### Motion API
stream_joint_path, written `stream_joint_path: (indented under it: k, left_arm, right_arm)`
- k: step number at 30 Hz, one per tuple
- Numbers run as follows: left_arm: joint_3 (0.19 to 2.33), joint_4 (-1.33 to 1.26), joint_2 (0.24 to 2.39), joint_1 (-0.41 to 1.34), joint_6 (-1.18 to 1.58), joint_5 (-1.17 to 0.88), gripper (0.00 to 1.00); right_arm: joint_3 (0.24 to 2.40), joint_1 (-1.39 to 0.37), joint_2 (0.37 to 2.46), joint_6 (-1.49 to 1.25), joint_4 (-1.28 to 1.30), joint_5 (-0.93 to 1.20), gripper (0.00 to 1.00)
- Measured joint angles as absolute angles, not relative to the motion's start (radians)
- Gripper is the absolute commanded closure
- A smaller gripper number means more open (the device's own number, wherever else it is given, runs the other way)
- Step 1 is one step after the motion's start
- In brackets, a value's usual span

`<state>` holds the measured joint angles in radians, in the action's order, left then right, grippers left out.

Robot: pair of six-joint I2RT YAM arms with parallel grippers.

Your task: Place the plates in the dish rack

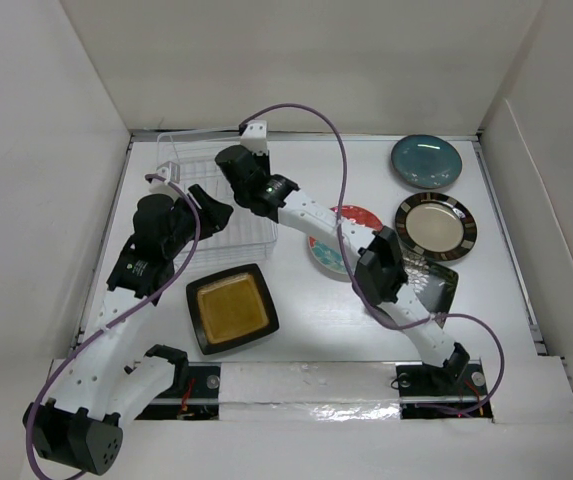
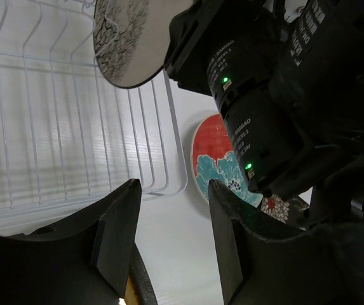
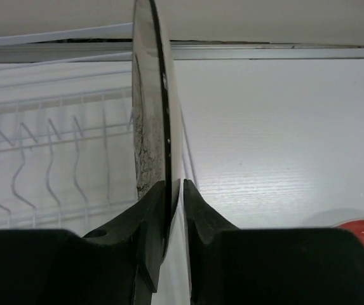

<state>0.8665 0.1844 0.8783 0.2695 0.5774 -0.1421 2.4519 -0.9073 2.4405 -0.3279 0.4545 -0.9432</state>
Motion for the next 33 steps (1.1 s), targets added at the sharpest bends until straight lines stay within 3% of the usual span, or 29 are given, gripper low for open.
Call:
stream_joint_path:
  k: [9, 13, 15, 17, 18, 19, 22, 25, 27, 28, 31, 33]
  left_arm:
    - [0.867, 0.184, 0.882, 0.266, 0.577, -0.158, 0.56]
    - [0.866, 0.184, 0.882, 0.266, 0.575, -0.157, 0.57]
    - [0.866, 0.185, 0.882, 0.266, 0.571, -0.157, 0.6]
    - [0.866, 0.185, 0.881, 0.266, 0.565, -0.158, 0.65]
    - [0.866, 0.185, 0.881, 0.266, 0.559, -0.159, 0.69]
    - [0.866, 0.185, 0.881, 0.266, 0.555, -0.163, 0.81]
    - [0.866, 0.184, 0.881, 0.266, 0.538, -0.188, 0.95]
    - [0.866, 0.179, 0.881, 0.266, 0.523, -0.223, 1.0]
    - [0.866, 0.175, 0.881, 0.266, 0.514, -0.241, 1.0]
    - [0.866, 0.173, 0.882, 0.266, 0.511, -0.248, 1.0]
    - [0.866, 0.169, 0.883, 0.266, 0.505, -0.265, 0.99]
    - [0.866, 0.165, 0.887, 0.266, 0.502, -0.279, 0.92]
  right_arm:
    - [2.341, -0.902, 2.361, -0.36, 0.385, -0.86, 0.45]
    - [2.112, -0.856, 2.173, -0.406, 0.317, -0.747, 0.36]
    - [1.951, -0.814, 2.033, -0.436, 0.259, -0.682, 0.37]
    - [1.768, -0.756, 1.875, -0.464, 0.164, -0.623, 0.57]
    - [1.683, -0.719, 1.796, -0.474, 0.132, -0.604, 0.75]
    - [1.629, -0.693, 1.744, -0.485, 0.104, -0.594, 1.0]
    - [1.38, -0.529, 1.528, -0.531, -0.022, -0.566, 1.0]
    - [1.159, -0.348, 1.402, -0.585, -0.096, -0.527, 0.99]
    - [1.022, -0.21, 1.369, -0.63, -0.131, -0.466, 0.86]
    - [0.942, -0.139, 1.357, -0.656, -0.154, -0.427, 0.6]
    - [0.701, 0.073, 1.316, -0.732, -0.182, -0.331, 0.21]
    - [0.575, 0.184, 1.283, -0.77, -0.179, -0.294, 0.19]
